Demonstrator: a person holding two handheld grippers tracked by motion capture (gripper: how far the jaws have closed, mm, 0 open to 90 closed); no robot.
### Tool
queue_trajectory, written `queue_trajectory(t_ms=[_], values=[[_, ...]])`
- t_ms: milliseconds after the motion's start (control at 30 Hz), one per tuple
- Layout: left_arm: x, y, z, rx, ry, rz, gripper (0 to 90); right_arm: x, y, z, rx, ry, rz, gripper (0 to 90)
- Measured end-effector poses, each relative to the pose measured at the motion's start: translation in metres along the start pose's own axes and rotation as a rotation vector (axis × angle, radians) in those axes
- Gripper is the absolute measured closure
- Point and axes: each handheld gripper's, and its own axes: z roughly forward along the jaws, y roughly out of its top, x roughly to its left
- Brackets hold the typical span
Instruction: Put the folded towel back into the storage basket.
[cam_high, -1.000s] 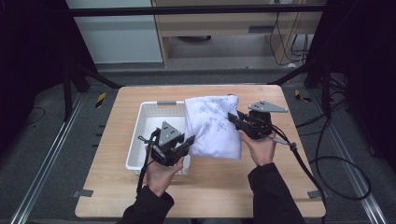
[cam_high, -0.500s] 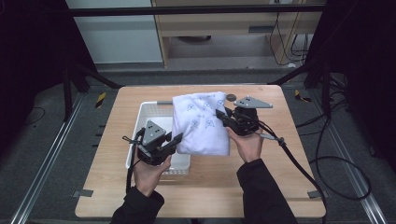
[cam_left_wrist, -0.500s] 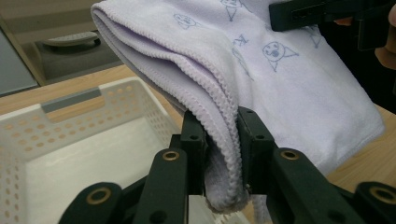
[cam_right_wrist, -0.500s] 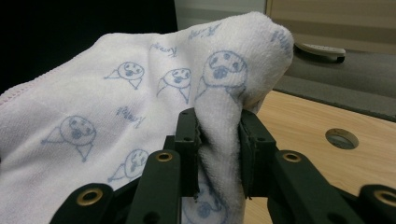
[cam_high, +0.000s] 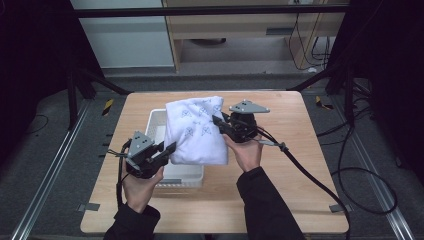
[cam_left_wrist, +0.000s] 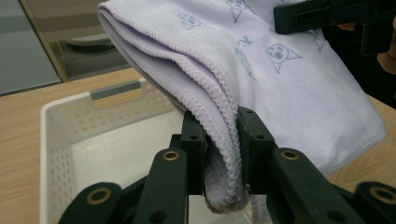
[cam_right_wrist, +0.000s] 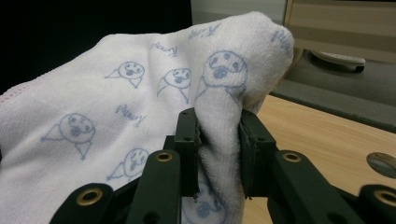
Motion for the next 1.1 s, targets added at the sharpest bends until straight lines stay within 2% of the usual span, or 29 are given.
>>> queue_trajectory(t_ms=[100, 367, 767, 1100], values=[[0.006, -0.002, -0.002, 0.000, 0.006, -0.011, 73.6, 0.005, 0.001, 0.006, 0.004, 0.002, -0.005, 72.0], [0.020, -0.006, -0.010, 0.007, 0.034, -0.010, 73.6, 0.018, 0.004, 0.022, 0.007, 0.018, -0.013, 72.0], [0.038, -0.015, -0.015, 0.020, 0.067, -0.030, 73.6, 0.033, 0.003, 0.043, 0.018, 0.027, -0.016, 72.0], [0.048, -0.022, -0.010, 0.040, 0.090, -0.038, 73.6, 0.034, -0.005, 0.057, 0.025, 0.040, 0.010, 71.9]])
